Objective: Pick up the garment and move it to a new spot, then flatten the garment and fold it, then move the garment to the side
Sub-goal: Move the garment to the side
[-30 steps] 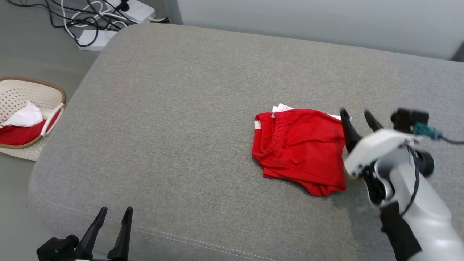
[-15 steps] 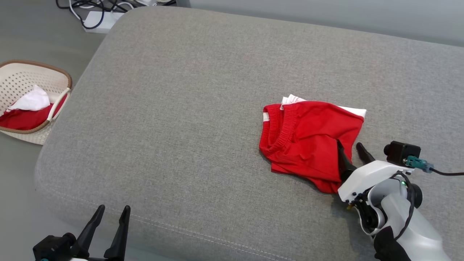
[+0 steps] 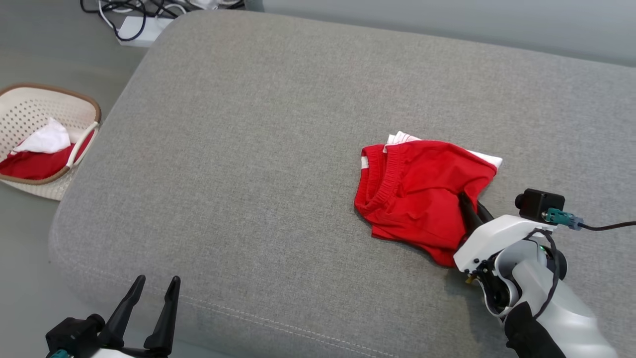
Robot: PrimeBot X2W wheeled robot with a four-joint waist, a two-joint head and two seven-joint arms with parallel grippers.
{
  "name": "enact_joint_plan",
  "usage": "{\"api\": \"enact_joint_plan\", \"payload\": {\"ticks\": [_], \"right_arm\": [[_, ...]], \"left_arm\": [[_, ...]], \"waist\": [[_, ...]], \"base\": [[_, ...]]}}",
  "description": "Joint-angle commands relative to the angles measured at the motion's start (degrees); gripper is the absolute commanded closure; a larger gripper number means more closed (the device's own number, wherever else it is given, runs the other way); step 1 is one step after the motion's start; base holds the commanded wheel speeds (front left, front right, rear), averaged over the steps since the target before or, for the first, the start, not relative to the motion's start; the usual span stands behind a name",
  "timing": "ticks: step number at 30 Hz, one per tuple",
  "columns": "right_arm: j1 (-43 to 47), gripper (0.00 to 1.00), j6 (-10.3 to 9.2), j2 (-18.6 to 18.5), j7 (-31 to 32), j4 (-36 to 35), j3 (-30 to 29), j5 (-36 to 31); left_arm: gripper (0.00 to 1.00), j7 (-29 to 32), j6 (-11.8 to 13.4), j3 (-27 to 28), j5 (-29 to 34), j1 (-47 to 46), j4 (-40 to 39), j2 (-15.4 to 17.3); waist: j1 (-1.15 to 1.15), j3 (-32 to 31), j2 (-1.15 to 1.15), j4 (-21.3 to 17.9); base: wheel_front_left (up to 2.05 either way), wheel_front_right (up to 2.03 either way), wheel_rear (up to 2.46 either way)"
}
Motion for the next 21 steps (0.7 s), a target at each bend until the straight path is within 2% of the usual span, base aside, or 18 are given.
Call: {"api": "enact_joint_plan", "payload": {"ticks": [1,9,21], "right_arm": [[-0.8,1.0,0.1,0.87,-1.14,0.02,0.54,0.13],[5.33,1.0,0.1,0.87,-1.22,-4.49,-6.26,-2.9],[18.35,1.0,0.1,0.87,-1.23,-14.47,-10.53,-5.18]], "left_arm": [[0.0,-0.59,-0.41,2.34,0.14,-2.03,-1.33,1.18],[0.0,-0.59,-0.41,3.82,3.26,-0.39,-3.09,-0.5],[0.0,-0.59,-0.41,5.35,7.49,2.37,-6.69,-2.64]], "waist": [[0.0,-1.09,0.0,-0.77],[0.0,-5.4,0.0,-6.54],[0.0,-8.3,0.0,-21.7]], "base": [[0.0,0.0,0.0],[0.0,0.0,0.0],[0.0,0.0,0.0]]}}
